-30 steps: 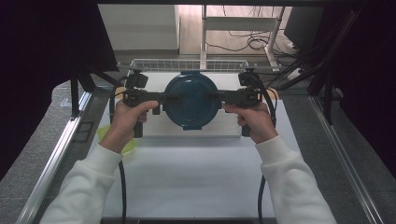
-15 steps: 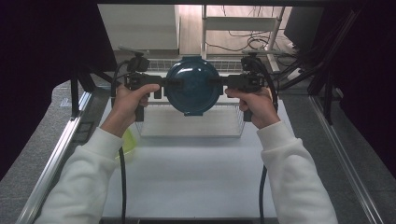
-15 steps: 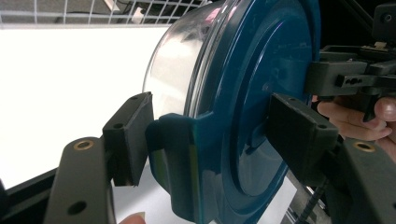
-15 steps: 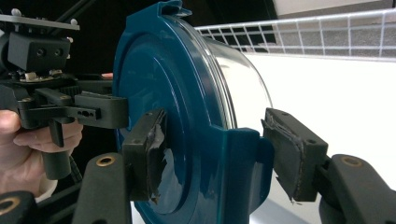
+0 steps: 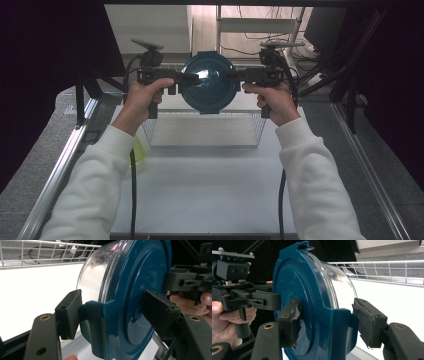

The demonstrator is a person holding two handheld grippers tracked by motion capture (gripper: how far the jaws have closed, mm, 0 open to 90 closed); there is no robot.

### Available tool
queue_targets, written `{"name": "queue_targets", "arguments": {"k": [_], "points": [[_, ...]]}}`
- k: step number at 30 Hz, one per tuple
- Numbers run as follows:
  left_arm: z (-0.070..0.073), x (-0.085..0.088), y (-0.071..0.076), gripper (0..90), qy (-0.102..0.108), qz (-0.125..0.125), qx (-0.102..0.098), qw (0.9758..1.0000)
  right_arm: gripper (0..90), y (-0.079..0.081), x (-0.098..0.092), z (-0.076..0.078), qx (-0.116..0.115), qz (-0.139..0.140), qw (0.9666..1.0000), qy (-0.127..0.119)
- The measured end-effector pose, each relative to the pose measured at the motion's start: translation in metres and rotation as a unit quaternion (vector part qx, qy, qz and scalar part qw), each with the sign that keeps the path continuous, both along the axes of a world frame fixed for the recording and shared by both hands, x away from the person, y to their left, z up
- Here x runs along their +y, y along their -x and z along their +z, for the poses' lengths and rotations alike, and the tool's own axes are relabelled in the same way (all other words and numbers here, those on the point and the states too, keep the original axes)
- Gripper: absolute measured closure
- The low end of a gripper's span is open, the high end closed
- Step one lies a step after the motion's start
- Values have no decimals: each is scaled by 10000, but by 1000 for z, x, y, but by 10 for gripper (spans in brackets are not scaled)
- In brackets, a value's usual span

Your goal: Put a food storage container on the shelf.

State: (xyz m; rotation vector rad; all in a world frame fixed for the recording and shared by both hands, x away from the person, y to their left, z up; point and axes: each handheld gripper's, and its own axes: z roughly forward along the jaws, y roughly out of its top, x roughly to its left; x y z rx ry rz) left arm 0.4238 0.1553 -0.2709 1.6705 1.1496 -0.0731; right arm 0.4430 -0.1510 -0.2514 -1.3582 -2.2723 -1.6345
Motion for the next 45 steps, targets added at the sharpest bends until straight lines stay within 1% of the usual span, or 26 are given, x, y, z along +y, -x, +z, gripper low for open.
{"name": "queue_targets", "arguments": {"k": [3, 9, 11, 13, 16, 17, 20, 21, 24, 25, 26, 27, 28, 29, 30, 31, 32, 33, 34, 35, 36, 37, 39, 42, 43, 45], "points": [[-2, 1, -4, 331, 8, 25, 33, 10000, 402, -8, 1, -2, 75, -9, 10000, -18], [-9, 2, -12, 331, 1, 25, 122, 9999, 402, -15, 3, -7, 135, -2, 9999, 7], [-15, 4, -18, 331, 22, 27, 193, 9998, 401, -20, 5, -12, 220, -30, 9997, -28], [-17, 4, -20, 331, 19, 8, 201, 9998, 401, -25, 5, -16, 266, -52, 9996, -27], [-23, 4, -26, 331, 30, 29, 316, 9995, 400, -29, 5, -21, 350, -64, 9994, -53], [-28, 4, -30, 331, 17, 9, 400, 9992, 399, -34, 5, -25, 419, -70, 9991, -55], [-31, 4, -34, 330, -2, 9, 433, 9991, 399, -37, 5, -30, 483, -80, 9988, -63], [-32, 4, -37, 331, 39, 33, 440, 9990, 403, -40, 4, -35, 520, -112, 9985, -154], [-33, 5, -40, 331, 74, 46, 463, 9989, 403, -42, 4, -36, 528, -139, 9983, -192], [-36, 5, -43, 331, 178, 87, 518, 9985, 403, -45, 3, -37, 560, -160, 9981, -189], [-36, 5, -43, 331, 178, 87, 518, 9985, 403, -45, 3, -37, 560, -160, 9981, -189], [-38, 6, -48, 331, 264, 138, 585, 9978, 402, -49, 3, -39, 629, -194, 9976, -235], [-38, 6, -48, 331, 264, 138, 585, 9978, 402, -49, 3, -39, 629, -194, 9976, -235], [-41, 6, -53, 331, 339, 181, 632, 9973, 398, -53, 3, -42, 705, -238, 9968, -285], [-41, 6, -53, 331, 339, 181, 632, 9973, 396, -55, 3, -44, 761, -255, 9963, -318], [-44, 7, -58, 331, 396, 210, 707, 9965, 393, -57, 2, -46, 830, -273, 9956, -334], [-44, 7, -58, 331, 396, 210, 707, 9965, 393, -57, 2, -46, 830, -273, 9956, -334], [-48, 7, -62, 331, 496, 252, 805, 9952, 382, -61, 2, -49, 928, -283, 9947, -339], [-48, 7, -62, 330, 496, 252, 805, 9952, 382, -61, 2, -49, 928, -283, 9947, -339], [-51, 8, -66, 330, 565, 268, 867, 9943, 376, -64, 2, -52, 1040, -312, 9934, -364], [-51, 8, -66, 331, 565, 268, 867, 9943, 376, -64, 2, -52, 1040, -312, 9934, -364], [-53, 8, -68, 331, 607, 301, 918, 9935, 374, -67, 2, -54, 1112, -339, 9924, -399], [-54, 8, -69, 331, 623, 327, 945, 9930, 374, -69, 2, -56, 1148, -354, 9918, -432], [-56, 7, -71, 331, 639, 395, 984, 9923, 372, -73, 1, -60, 1270, -407, 9897, -519], [-57, 6, -72, 331, 648, 425, 991, 9921, 370, -75, 0, -62, 1362, -429, 9882, -556], [-57, 6, -73, 331, 641, 454, 971, 9922, 359, -76, 1, -64, 1450, -458, 9867, -568]]}}
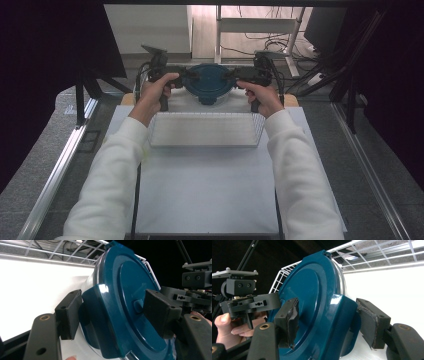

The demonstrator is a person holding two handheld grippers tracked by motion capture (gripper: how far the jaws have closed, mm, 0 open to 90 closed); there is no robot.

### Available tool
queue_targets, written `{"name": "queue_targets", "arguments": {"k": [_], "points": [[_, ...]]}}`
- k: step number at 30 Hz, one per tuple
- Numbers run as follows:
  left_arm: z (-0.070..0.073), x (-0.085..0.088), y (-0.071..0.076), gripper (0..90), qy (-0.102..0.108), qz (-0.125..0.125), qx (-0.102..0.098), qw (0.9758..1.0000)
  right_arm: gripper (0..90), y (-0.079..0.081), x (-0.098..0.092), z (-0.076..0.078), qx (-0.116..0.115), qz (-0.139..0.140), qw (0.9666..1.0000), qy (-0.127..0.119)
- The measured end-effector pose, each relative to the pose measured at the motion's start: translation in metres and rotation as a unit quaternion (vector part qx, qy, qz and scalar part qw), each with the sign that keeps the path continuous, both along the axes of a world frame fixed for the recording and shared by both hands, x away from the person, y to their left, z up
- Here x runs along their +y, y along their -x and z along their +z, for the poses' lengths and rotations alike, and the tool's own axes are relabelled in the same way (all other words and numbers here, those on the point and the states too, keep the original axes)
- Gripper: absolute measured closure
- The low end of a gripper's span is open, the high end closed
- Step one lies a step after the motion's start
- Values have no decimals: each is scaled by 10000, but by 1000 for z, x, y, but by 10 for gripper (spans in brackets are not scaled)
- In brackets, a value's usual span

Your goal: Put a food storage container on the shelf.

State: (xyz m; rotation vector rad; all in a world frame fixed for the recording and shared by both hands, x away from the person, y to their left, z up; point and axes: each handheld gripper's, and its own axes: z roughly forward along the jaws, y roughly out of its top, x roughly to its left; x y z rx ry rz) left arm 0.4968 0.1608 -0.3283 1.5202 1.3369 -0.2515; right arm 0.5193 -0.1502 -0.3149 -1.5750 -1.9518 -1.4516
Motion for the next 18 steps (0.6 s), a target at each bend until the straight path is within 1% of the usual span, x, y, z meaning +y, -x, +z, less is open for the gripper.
{"name": "queue_targets", "arguments": {"k": [3, 5, 7, 8, 9, 10, 11, 12, 13, 14, 15, 16, 17, 18], "points": [[0, 0, 0, 331, 6, 4, -2, 10000, 358, 0, 0, 0, -2, -11, 10000, -5], [-1, -1, 0, 330, 32, 20, -38, 10000, 356, 0, 0, 0, 0, -33, 10000, 5], [-1, 0, 1, 328, 13, 14, -39, 10000, 354, 0, 1, 0, -20, -46, 10000, 16], [-1, -1, 1, 325, 11, 27, -78, 10000, 339, 1, 2, 1, -38, -55, 10000, 67], [-1, -1, 1, 318, 11, 27, -78, 10000, 339, 1, 2, 1, -38, -55, 10000, 67], [1, -3, 3, 292, -181, 121, -247, 9995, 295, 3, 4, 2, -213, -101, 9994, 235], [2, -4, 4, 255, -308, 208, -329, 9988, 262, 5, 6, 5, -299, -163, 9986, 394], [4, -4, 6, 218, -381, 260, -399, 9981, 250, 6, 7, 6, -386, -128, 9978, 528], [4, -4, 6, 181, -381, 260, -399, 9981, 250, 6, 7, 6, -386, -128, 9978, 528], [9, -3, 11, 157, -399, 299, -594, 9970, 215, 11, 8, 10, -542, -78, 9965, 624], [9, -3, 11, 143, -399, 299, -594, 9970, 215, 11, 8, 10, -542, -78, 9965, 624], [15, -2, 19, 137, -574, 347, -825, 9943, 172, 19, 9, 17, -851, -132, 9928, 836], [15, -2, 19, 134, -574, 347, -825, 9943, 172, 19, 9, 17, -851, -132, 9928, 836], [17, -2, 23, 134, -669, 322, -916, 9930, 155, 23, 9, 21, -977, -143, 9905, 962]]}}
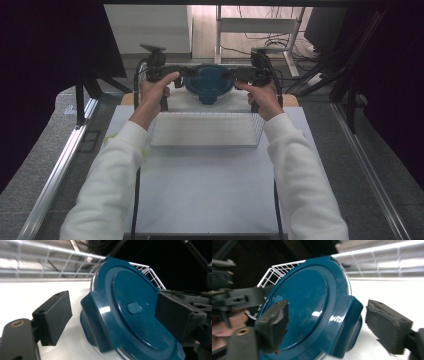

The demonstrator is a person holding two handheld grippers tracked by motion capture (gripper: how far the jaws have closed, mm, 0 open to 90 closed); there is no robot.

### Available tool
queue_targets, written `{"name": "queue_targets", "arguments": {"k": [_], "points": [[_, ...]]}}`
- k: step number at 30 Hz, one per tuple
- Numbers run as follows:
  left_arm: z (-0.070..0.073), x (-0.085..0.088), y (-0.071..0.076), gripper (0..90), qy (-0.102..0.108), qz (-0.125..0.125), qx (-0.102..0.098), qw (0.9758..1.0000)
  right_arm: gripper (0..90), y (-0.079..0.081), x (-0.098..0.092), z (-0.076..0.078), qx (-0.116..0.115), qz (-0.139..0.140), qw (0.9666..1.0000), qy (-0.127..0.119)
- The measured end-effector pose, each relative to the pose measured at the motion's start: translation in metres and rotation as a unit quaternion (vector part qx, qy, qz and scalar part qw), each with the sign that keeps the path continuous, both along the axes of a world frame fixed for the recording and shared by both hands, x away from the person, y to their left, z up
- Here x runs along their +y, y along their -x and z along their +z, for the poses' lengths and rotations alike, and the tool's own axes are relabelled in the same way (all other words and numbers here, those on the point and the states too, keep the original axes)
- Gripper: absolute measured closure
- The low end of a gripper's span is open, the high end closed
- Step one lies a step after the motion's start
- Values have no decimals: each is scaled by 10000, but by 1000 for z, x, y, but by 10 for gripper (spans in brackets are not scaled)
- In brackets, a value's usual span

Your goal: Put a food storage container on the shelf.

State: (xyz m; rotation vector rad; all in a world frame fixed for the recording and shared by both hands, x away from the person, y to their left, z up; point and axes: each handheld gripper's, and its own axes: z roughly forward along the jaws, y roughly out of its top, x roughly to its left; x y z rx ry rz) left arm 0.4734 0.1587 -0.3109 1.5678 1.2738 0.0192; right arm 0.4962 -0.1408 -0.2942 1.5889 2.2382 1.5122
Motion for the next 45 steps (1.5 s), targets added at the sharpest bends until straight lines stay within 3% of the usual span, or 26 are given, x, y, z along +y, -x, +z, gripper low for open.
{"name": "queue_targets", "arguments": {"k": [1, 2, 3, 4, 5, 7, 8, 9, 10, 12, 13, 14, 17, 18, 19, 20, 21, 22, 26, 27, 28, 29, 30, 36, 38, 45], "points": [[3, 0, 5, 130, -121, -44, -107, 9999, 145, 5, 0, 3, -128, -7, 9999, 92], [8, -1, 18, 130, -445, -70, -327, 9984, 144, 15, -1, 8, -370, 66, 9990, 244], [8, -1, 18, 134, -445, -70, -327, 9984, 144, 15, -1, 8, -370, 66, 9990, 244], [12, 0, 34, 150, -684, -31, -604, 9958, 144, 28, -6, 12, -590, 122, 9977, 294], [12, 0, 34, 155, -684, -31, -604, 9958, 144, 28, -6, 12, -590, 122, 9977, 294], [10, 0, 50, 156, -667, -150, -741, 9949, 150, 41, -14, 13, -730, 248, 9967, 256], [6, 1, 67, 161, -725, -308, -814, 9936, 171, 55, -21, 12, -894, 391, 9949, 272], [6, 1, 67, 163, -725, -308, -814, 9936, 171, 55, -21, 12, -894, 391, 9949, 272], [1, 1, 85, 167, -839, -421, -897, 9915, 199, 71, -28, 9, -1074, 555, 9922, 290], [-4, 0, 101, 176, -994, -522, -983, 9888, 210, 86, -32, 3, -1226, 649, 9896, 382], [-4, 0, 101, 179, -994, -522, -983, 9888, 210, 86, -32, 3, -1226, 649, 9896, 382], [-13, -1, 116, 181, -1090, -629, -1023, 9868, 221, 99, -36, -4, -1326, 744, 9875, 425], [-23, -3, 128, 186, -1154, -743, -1035, 9851, 225, 112, -38, -12, -1390, 798, 9859, 473], [-34, -4, 139, 187, -1306, -806, -1071, 9823, 229, 125, -41, -21, -1446, 889, 9844, 474], [-34, -4, 139, 189, -1306, -806, -1071, 9823, 230, 131, -43, -27, -1479, 908, 9836, 492], [-46, -4, 149, 194, -1308, -905, -1050, 9817, 230, 136, -44, -32, -1509, 929, 9827, 535], [-46, -4, 149, 195, -1308, -905, -1050, 9817, 230, 136, -44, -32, -1509, 929, 9827, 535], [-57, -3, 158, 195, -1316, -964, -1032, 9812, 230, 145, -47, -44, -1485, 933, 9828, 581], [-79, -1, 175, 202, -1526, -885, -990, 9793, 249, 164, -54, -71, -1435, 960, 9819, 779], [-79, -1, 175, 204, -1526, -885, -990, 9793, 256, 169, -56, -78, -1399, 957, 9822, 812], [-92, 0, 181, 204, -1554, -854, -915, 9799, 256, 173, -58, -86, -1377, 946, 9822, 855], [-92, 0, 181, 205, -1554, -854, -915, 9799, 256, 173, -58, -86, -1377, 946, 9822, 855], [-104, 1, 187, 205, -1518, -851, -823, 9813, 256, 182, -60, -99, -1313, 970, 9818, 974], [-130, 2, 202, 212, -1559, -873, -651, 9817, 252, 201, -65, -126, -1196, 931, 9817, 1154], [-140, 1, 209, 212, -1706, -873, -574, 9798, 250, 212, -66, -139, -1163, 984, 9801, 1273], [-160, 3, 214, 218, -1800, -832, -334, 9796, 250, 214, -68, -164, -929, 1100, 9811, 1294]]}}
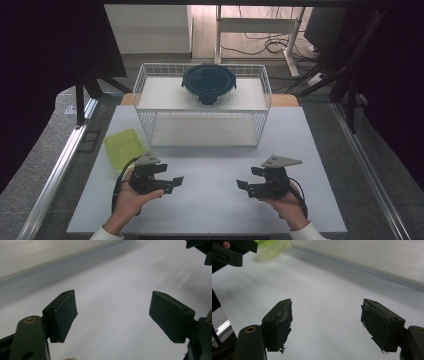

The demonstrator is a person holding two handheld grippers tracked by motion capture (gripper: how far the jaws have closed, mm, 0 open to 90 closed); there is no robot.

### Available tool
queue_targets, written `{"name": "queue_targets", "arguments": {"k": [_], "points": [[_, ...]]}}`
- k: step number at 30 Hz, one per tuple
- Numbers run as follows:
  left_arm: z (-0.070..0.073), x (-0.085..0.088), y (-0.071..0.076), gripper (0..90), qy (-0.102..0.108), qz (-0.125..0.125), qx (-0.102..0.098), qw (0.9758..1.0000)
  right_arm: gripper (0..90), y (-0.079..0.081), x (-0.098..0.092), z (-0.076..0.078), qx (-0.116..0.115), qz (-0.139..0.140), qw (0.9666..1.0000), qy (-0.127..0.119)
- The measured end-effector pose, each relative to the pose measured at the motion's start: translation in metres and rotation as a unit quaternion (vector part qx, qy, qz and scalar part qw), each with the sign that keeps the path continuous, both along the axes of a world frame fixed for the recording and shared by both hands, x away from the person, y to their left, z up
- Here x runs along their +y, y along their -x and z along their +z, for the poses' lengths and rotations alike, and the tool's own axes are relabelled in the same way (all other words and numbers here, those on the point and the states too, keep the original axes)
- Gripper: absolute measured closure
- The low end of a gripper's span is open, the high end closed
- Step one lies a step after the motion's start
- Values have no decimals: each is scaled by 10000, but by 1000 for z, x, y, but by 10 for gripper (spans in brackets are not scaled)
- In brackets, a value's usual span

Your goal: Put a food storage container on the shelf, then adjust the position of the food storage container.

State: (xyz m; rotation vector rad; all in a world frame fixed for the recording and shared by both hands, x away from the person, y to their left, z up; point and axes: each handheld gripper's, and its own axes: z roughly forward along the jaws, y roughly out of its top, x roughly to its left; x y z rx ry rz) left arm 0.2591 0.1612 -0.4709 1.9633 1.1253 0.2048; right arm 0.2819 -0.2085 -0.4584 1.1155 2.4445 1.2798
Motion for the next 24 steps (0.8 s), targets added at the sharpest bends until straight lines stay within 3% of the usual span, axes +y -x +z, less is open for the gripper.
{"name": "queue_targets", "arguments": {"k": [5, 10, 16, 22, 24], "points": [[-2, 1, 2, 223, -61, 40, -8, 10000, 250, -1, 3, -2, -66, 73, 9999, 87], [-2, 1, 3, 221, -49, 42, -15, 10000, 248, -2, 0, -1, -32, 28, 10000, 15], [-1, 1, 4, 265, -44, -97, 51, 9999, 251, -4, -3, -2, -56, 28, 10000, 40], [7, 8, 3, 321, -250, -126, -36, 9996, 254, -8, -5, -2, -6, -6, 10000, 1], [13, 12, -1, 340, -327, -13, -10, 9995, 254, -9, -4, -2, -16, 17, 10000, 16]]}}
